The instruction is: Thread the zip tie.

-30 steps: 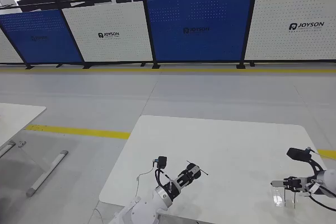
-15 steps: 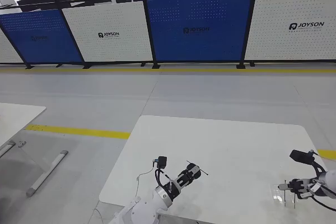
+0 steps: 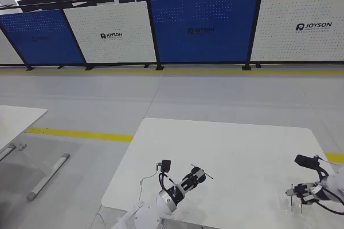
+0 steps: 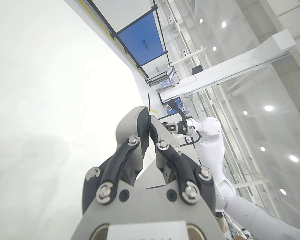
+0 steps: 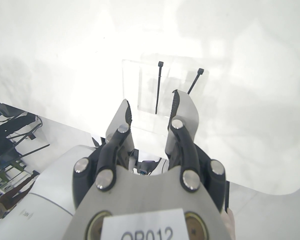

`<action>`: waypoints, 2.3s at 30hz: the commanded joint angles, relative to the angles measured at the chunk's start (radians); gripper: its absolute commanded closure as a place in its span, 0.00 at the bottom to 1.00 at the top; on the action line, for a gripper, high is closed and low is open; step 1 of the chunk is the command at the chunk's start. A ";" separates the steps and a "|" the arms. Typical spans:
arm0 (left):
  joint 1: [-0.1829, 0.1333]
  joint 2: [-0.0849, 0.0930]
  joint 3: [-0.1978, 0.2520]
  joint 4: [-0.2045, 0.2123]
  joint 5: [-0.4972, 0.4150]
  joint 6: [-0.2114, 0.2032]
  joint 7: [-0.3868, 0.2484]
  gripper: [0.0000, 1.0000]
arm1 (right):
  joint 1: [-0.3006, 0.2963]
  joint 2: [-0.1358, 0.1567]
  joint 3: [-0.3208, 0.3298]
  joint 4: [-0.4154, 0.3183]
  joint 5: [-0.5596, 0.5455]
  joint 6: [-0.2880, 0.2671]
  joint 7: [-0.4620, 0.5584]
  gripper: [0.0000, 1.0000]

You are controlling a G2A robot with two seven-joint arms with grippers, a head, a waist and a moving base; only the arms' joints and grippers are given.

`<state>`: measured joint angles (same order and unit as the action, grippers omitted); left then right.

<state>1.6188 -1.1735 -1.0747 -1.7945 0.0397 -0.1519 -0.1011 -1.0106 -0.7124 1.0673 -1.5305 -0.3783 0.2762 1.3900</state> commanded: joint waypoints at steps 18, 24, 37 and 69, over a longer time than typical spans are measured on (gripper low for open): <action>0.000 0.000 0.000 0.000 0.000 0.000 0.000 1.00 | 0.081 -0.039 -0.102 0.091 -0.029 0.047 0.000 0.76; 0.000 0.000 0.000 0.000 0.000 0.000 0.000 1.00 | 0.113 -0.057 -0.138 0.130 -0.039 0.062 0.000 0.78; 0.000 0.000 0.000 0.000 0.000 0.000 0.000 1.00 | 0.165 -0.083 -0.194 0.187 -0.046 0.064 0.000 0.82; 0.000 0.000 0.000 0.000 0.000 0.000 0.000 1.00 | -0.141 -0.011 0.166 -0.095 -0.038 0.064 -0.120 1.00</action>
<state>1.6188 -1.1735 -1.0747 -1.7945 0.0397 -0.1519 -0.1011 -1.1526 -0.7233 1.2339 -1.6256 -0.4158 0.3400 1.2697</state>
